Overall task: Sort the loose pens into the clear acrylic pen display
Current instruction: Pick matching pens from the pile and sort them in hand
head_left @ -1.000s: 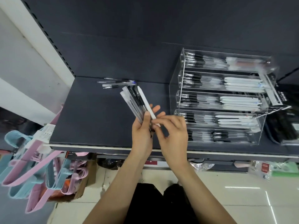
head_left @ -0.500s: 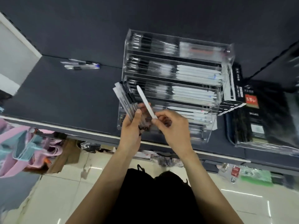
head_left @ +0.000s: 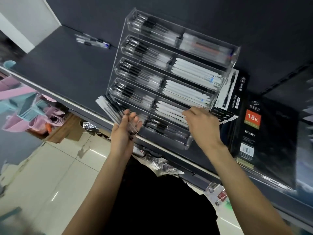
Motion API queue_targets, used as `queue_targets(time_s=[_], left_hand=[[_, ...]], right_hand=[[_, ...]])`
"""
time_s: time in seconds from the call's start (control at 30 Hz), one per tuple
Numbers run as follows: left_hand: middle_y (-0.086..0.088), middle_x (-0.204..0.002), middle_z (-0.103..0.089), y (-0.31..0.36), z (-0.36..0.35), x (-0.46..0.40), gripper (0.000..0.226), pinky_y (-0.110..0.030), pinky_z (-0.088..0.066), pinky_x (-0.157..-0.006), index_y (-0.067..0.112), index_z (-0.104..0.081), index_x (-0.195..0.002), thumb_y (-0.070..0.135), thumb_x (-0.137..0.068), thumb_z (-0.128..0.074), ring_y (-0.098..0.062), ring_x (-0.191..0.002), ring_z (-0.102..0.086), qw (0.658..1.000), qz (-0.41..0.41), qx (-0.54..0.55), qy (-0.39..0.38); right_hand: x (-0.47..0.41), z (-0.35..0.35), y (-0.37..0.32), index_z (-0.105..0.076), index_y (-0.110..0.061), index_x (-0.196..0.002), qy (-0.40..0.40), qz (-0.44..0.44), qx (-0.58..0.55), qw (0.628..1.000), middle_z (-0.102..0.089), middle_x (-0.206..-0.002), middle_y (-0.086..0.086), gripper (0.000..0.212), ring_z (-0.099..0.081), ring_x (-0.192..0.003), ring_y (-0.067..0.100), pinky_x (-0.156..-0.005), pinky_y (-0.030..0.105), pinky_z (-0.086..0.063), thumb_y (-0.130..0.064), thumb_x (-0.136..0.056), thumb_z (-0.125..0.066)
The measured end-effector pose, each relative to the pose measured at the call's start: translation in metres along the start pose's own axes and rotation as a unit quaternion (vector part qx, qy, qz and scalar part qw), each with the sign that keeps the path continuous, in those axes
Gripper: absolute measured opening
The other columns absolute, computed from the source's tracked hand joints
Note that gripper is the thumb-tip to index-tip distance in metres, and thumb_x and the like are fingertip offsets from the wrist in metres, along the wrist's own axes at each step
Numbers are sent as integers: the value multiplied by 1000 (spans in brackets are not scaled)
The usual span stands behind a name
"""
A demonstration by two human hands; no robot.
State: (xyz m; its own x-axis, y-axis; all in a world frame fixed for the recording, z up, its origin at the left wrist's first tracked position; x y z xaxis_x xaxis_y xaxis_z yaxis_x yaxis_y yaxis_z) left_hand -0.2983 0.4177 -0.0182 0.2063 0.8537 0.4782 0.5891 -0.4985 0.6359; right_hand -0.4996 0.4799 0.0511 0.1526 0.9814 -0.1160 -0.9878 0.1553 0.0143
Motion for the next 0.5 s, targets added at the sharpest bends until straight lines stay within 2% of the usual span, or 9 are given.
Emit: queue_targets(time_s=[0.13,0.23,0.33,0.4,0.47,0.5], left_hand=[[-1,-80,-67,-4,-6,6,23,-27,-58,-73,8,-56,-108,12,-103,-34,-10,-70,-65,1000,4,-3,-2],[-4,-86,-69,-8,-10,8,23,-31,-59,-77,8,-57,-109,11,-103,-35,-12,-74,-68,1000,18,-3,-13],[-7,-102,-69,-14,-15,10,25,-36,-57,-85,8,-57,-116,12,-102,-37,-16,-89,-69,998,46,-9,-32],[-6,-110,-69,-17,-20,13,26,-39,-55,-89,10,-59,-116,13,-101,-38,-18,-100,-68,997,61,-18,-43],[-5,-118,-68,-17,-27,15,26,-41,-54,-89,10,-60,-115,13,-100,-39,-20,-109,-65,996,68,-20,-55],[-5,-122,-66,-16,-30,17,26,-42,-54,-90,10,-60,-115,13,-99,-39,-21,-112,-63,996,67,-21,-63]], right_hand=[[-12,-1,-5,-64,-10,-63,-35,17,20,999,-57,-57,5,34,-52,-40,20,-42,12,-18,15,-44,-78],[-15,-1,-6,-66,-8,-67,-78,0,63,995,-59,-58,6,23,-50,-42,18,-44,13,-10,10,-57,-76],[-19,-1,-9,-66,-10,-80,-112,-3,72,991,-62,-74,5,17,-43,-56,16,-43,21,-18,6,-79,-59],[-19,3,-11,-65,-12,-84,-105,-13,76,992,-63,-80,3,14,-52,-61,15,-46,23,-26,1,-84,-59],[-17,21,-14,-69,-13,-87,-31,-30,19,999,-66,-78,1,7,-60,-60,15,-47,20,-29,-8,-83,-67],[-15,31,-17,-71,-14,-95,13,-33,-45,998,-69,-81,1,11,-63,-61,15,-48,19,-32,-11,-85,-67]])
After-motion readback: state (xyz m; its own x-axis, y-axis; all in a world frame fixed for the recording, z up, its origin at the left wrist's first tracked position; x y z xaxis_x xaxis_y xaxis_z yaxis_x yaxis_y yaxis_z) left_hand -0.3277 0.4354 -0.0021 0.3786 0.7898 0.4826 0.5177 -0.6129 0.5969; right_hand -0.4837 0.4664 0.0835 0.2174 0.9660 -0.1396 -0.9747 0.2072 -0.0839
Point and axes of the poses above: each hand's wrist, its own x-axis away from the middle knuckle, its own z-axis out of the back of the hand, y = z × x, the point moved 8 cm from there along -x, towards the middle knuckle
